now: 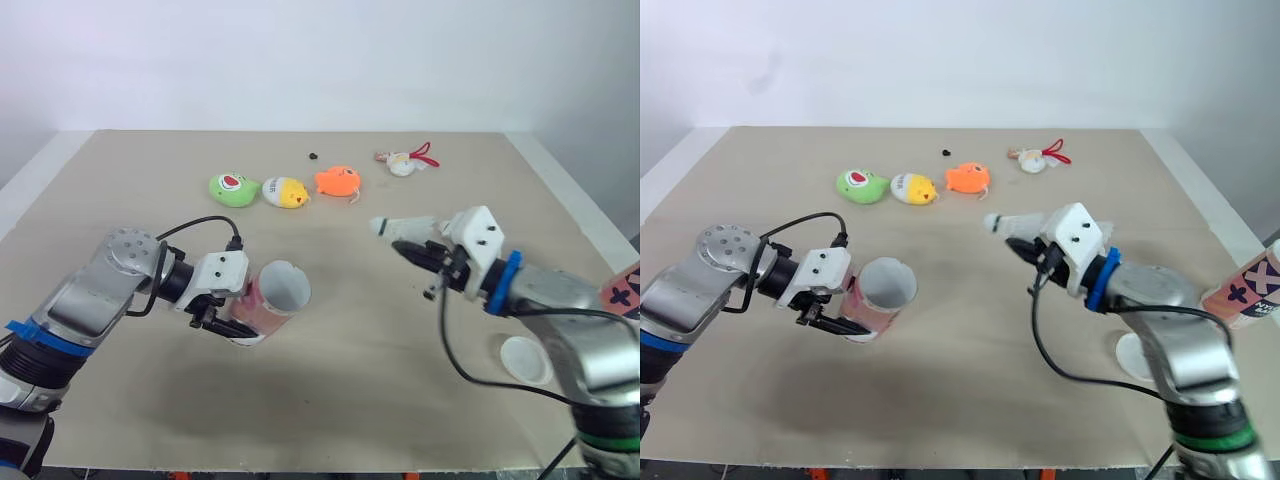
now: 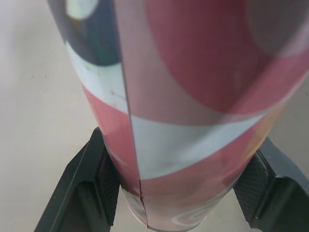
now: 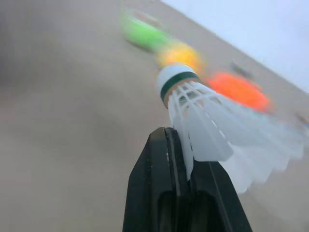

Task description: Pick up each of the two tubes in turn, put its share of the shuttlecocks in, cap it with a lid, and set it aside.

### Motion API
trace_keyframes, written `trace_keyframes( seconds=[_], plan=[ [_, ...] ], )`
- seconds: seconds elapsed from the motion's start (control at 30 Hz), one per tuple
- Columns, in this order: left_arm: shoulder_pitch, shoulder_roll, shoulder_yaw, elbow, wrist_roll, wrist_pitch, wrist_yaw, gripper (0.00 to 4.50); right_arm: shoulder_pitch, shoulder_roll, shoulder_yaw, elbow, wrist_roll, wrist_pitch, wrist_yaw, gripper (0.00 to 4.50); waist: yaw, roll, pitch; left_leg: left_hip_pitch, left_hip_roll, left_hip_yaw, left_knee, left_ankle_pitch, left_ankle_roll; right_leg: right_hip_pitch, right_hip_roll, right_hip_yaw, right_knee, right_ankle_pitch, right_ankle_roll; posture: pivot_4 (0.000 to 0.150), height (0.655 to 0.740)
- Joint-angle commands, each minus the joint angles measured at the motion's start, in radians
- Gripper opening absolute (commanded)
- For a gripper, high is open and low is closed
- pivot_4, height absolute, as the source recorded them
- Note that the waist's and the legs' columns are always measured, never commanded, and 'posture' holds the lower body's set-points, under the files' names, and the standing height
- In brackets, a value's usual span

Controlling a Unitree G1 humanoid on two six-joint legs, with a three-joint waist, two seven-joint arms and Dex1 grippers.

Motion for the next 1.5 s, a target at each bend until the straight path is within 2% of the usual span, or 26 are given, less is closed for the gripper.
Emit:
trace_keyframes(
  seconds=[0.03,0.13,0.27,0.47,0.77,0.83,0.87,0.9,1.1,1.13,1.33,1.5],
  plan=[
    [0.015,0.005,-0.045,0.028,0.049,0.002,-0.012,2.75,-0.052,-0.062,-0.078,-0.113,0.208,0.096,0.079,0.04,0.000,0.000,0.000,0.000,0.000,0.000,0.000,0.000,0.000,0.000,0.000,0.000,0.000,0.000,-0.002,0.150,0.7400],
    [0.006,-0.005,-0.052,0.032,0.054,0.005,-0.014,2.75,-0.086,-0.086,-0.056,-0.148,0.255,0.113,0.097,0.04,0.000,0.000,0.000,0.001,0.003,0.000,0.000,0.000,0.000,0.000,0.002,0.001,0.000,0.000,-0.006,0.150,0.7400],
    [-0.007,-0.018,-0.060,0.036,0.059,0.010,-0.017,2.75,-0.183,-0.052,0.058,-0.125,0.204,0.116,0.061,0.04,0.001,0.000,0.000,0.002,0.004,0.002,0.001,0.000,0.000,-0.001,0.002,0.002,0.000,0.001,-0.006,0.150,0.7400],
    [-0.027,-0.046,-0.062,0.037,0.059,0.020,-0.019,2.75,-0.252,-0.040,0.205,-0.094,0.125,0.083,0.121,0.04,0.010,0.000,0.000,-0.001,0.003,0.002,0.001,0.000,0.000,-0.003,0.001,0.002,0.000,0.000,-0.005,0.150,0.7400],
    [-0.058,-0.090,-0.070,0.033,0.062,0.041,-0.021,2.75,-0.320,-0.024,0.307,-0.021,0.020,0.025,0.201,0.04,0.025,0.000,0.000,-0.002,-0.001,0.003,0.001,0.000,0.000,-0.003,-0.003,0.002,0.000,-0.001,-0.002,0.150,0.7400],
    [-0.063,-0.095,-0.074,0.032,0.065,0.046,-0.022,2.75,-0.341,-0.012,0.318,-0.001,0.004,0.018,0.204,0.67,0.025,0.000,0.000,-0.002,-0.001,0.003,0.001,0.000,0.000,-0.003,-0.005,0.002,0.000,-0.002,-0.001,0.150,0.7400],
    [-0.065,-0.097,-0.075,0.032,0.067,0.048,-0.022,2.75,-0.346,-0.008,0.318,0.005,-0.002,0.016,0.206,0.84,0.025,0.000,0.000,-0.002,-0.002,0.003,0.001,0.000,0.000,-0.003,-0.006,0.002,0.000,-0.002,-0.001,0.150,0.7400],
    [-0.066,-0.099,-0.076,0.031,0.068,0.051,-0.022,2.75,-0.351,-0.006,0.314,0.005,0.007,0.021,0.214,1.23,0.025,0.000,0.000,-0.002,-0.003,0.003,0.001,0.000,0.000,-0.003,-0.007,0.002,0.000,-0.002,0.000,0.150,0.7400],
    [-0.073,-0.110,-0.079,0.023,0.072,0.068,-0.021,2.75,-0.352,-0.005,0.282,-0.013,0.047,0.040,0.241,4.32,0.027,0.000,0.000,-0.005,-0.009,0.002,0.001,0.000,0.000,-0.003,-0.013,0.002,0.000,-0.004,0.006,0.150,0.7400],
    [-0.074,-0.111,-0.079,0.022,0.072,0.070,-0.022,2.75,-0.346,-0.010,0.273,-0.017,0.059,0.045,0.247,4.43,0.028,0.000,0.000,-0.006,-0.009,0.001,0.002,0.000,0.000,-0.003,-0.014,0.002,-0.001,-0.004,0.007,0.150,0.7400],
    [-0.078,-0.119,-0.079,0.018,0.073,0.080,-0.025,2.75,-0.283,-0.042,0.189,-0.043,0.139,0.066,0.269,4.43,0.028,0.000,0.000,-0.008,-0.011,0.000,0.002,0.000,0.000,-0.003,-0.016,0.001,-0.002,-0.004,0.008,0.150,0.7400],
    [-0.075,-0.123,-0.080,0.017,0.075,0.080,-0.028,2.75,-0.209,-0.062,0.048,-0.050,0.242,0.110,0.236,4.43,0.029,0.000,0.000,-0.008,-0.010,-0.001,0.002,0.000,0.000,-0.003,-0.015,0.000,-0.002,-0.004,0.008,0.150,0.7400]
  ],
)
